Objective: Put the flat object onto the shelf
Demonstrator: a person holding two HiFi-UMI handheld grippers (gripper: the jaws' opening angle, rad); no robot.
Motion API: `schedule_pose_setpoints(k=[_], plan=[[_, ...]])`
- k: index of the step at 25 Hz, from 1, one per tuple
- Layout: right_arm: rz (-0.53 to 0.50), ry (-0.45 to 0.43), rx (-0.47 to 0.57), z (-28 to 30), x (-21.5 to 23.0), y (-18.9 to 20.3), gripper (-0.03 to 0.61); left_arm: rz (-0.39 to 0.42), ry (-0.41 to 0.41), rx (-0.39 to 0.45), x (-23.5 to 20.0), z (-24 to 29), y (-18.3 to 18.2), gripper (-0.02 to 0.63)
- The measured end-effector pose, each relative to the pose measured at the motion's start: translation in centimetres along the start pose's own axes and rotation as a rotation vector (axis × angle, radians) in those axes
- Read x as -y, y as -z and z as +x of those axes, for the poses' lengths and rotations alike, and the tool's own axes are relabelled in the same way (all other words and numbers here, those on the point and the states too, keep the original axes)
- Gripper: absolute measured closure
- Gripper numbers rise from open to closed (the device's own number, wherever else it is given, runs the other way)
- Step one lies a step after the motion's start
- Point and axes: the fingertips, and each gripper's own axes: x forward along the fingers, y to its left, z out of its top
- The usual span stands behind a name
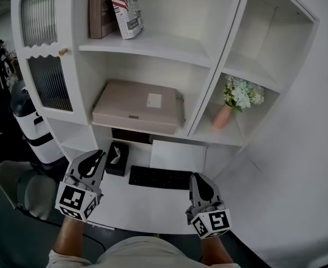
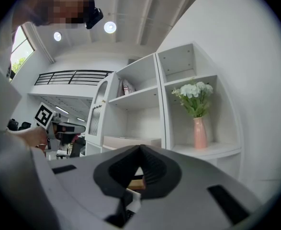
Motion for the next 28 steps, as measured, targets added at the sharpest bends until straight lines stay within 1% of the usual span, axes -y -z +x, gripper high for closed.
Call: schedule_pose_setpoints(k=[6,13,23,28], plan=[[-0.007,-0.012,0.001,-0.1,-0.4,0.1,0.575,-0.004,-0.026,-0.019,-0.6,-1.1,0.9,0.581],[-0.017,-0.022,-0.002,-0.2,-0.9,-0.2,0.575,-0.006,-0.025,-0.019,-0.6,-1.6,1.3,0.581],[-0.019,-0.021,-0.001,-0.5,-1.1,-0.1,0.575,0.016,-0.03,-0.029,-0.5,-1.7,1.6,0.581],[-0.02,-0.014,-0.005,-0.4,-0.8,-0.1,0.575,0.014,-0.022,-0.029,-0.5,-1.2,1.7,0.581]])
